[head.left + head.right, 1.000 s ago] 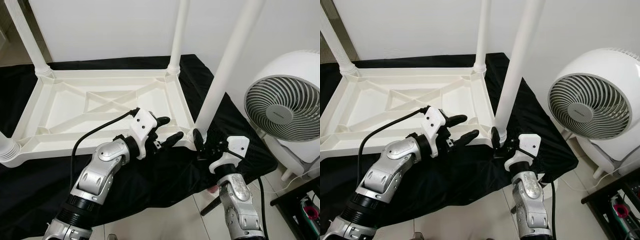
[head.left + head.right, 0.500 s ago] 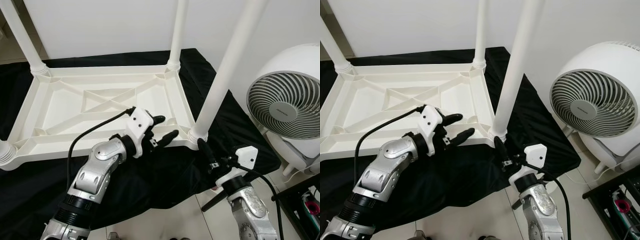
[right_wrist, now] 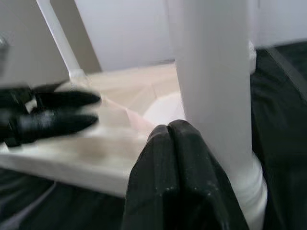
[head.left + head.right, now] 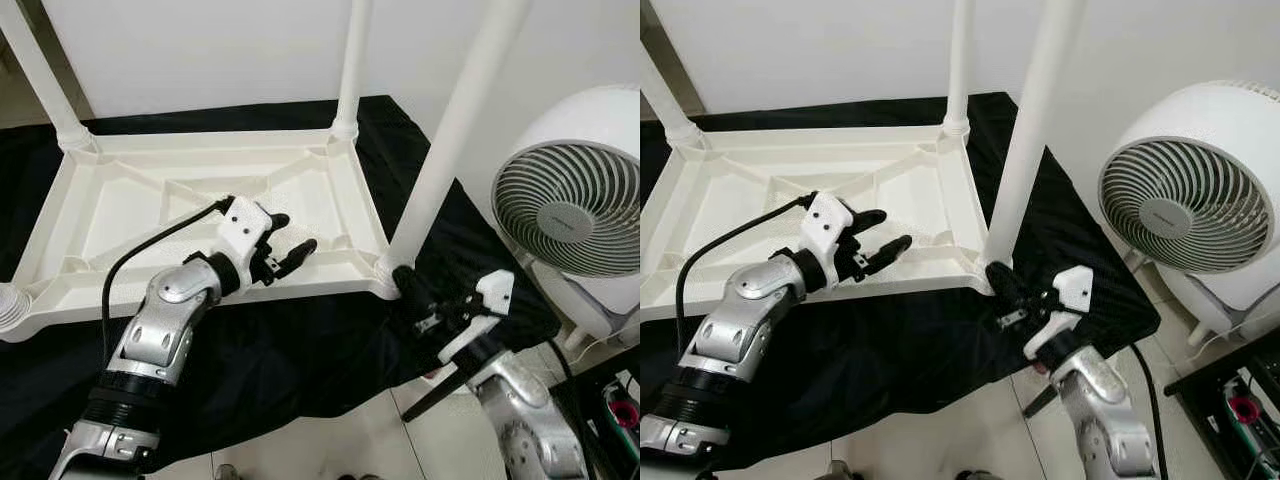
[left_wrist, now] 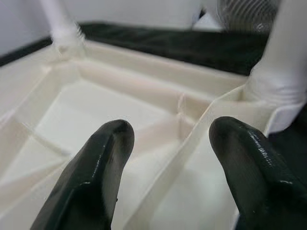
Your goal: Building children table
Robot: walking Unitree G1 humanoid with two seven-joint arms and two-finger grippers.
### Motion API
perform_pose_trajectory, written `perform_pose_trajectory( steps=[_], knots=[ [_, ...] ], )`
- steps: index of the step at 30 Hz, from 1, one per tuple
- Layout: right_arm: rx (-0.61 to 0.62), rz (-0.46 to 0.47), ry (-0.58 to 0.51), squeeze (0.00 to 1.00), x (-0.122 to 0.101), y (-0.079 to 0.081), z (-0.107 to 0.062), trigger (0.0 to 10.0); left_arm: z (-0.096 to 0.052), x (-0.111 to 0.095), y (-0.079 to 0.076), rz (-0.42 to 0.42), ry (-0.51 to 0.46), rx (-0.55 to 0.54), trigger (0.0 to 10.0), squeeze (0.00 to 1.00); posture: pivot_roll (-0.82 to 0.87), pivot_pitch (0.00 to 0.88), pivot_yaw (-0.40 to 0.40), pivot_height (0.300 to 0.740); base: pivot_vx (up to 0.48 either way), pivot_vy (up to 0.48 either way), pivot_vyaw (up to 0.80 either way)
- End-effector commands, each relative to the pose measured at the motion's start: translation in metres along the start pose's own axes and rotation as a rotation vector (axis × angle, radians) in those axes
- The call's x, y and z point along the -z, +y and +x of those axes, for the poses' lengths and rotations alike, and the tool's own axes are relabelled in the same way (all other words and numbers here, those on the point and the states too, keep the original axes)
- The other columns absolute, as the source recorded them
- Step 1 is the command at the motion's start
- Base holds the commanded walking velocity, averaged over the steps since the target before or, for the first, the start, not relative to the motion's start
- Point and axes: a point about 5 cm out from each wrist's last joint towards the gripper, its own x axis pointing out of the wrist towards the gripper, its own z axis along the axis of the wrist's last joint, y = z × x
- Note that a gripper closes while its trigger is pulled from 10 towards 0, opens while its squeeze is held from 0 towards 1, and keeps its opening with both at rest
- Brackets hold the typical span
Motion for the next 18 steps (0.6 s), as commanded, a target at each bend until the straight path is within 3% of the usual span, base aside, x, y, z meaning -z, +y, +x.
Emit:
perform_pose_trajectory(
  steps=[1, 9, 18],
  knots=[
    [-0.003, 0.009, 0.013, 0.00, 0.000, -0.003, -0.002, 10.0, -0.002, 0.007, 0.011, 0.000, 0.056, -0.166, 10.0, 0.00, 0.04, 0.107, -0.020, 0.740, 0.000, 0.000, 0.00],
    [-0.027, 0.011, -0.009, 0.00, -0.011, -0.011, 0.010, 10.0, -0.016, 0.025, 0.024, 0.047, 0.216, -0.186, 10.0, 0.00, 0.06, 0.108, -0.020, 0.740, 0.000, 0.000, 0.00],
    [-0.039, 0.014, -0.012, 0.00, -0.015, -0.015, 0.013, 10.0, -0.024, 0.033, 0.040, 0.104, 0.317, -0.244, 10.0, 0.00, 0.06, 0.108, -0.017, 0.740, 0.000, 0.000, 0.00]
  ],
)
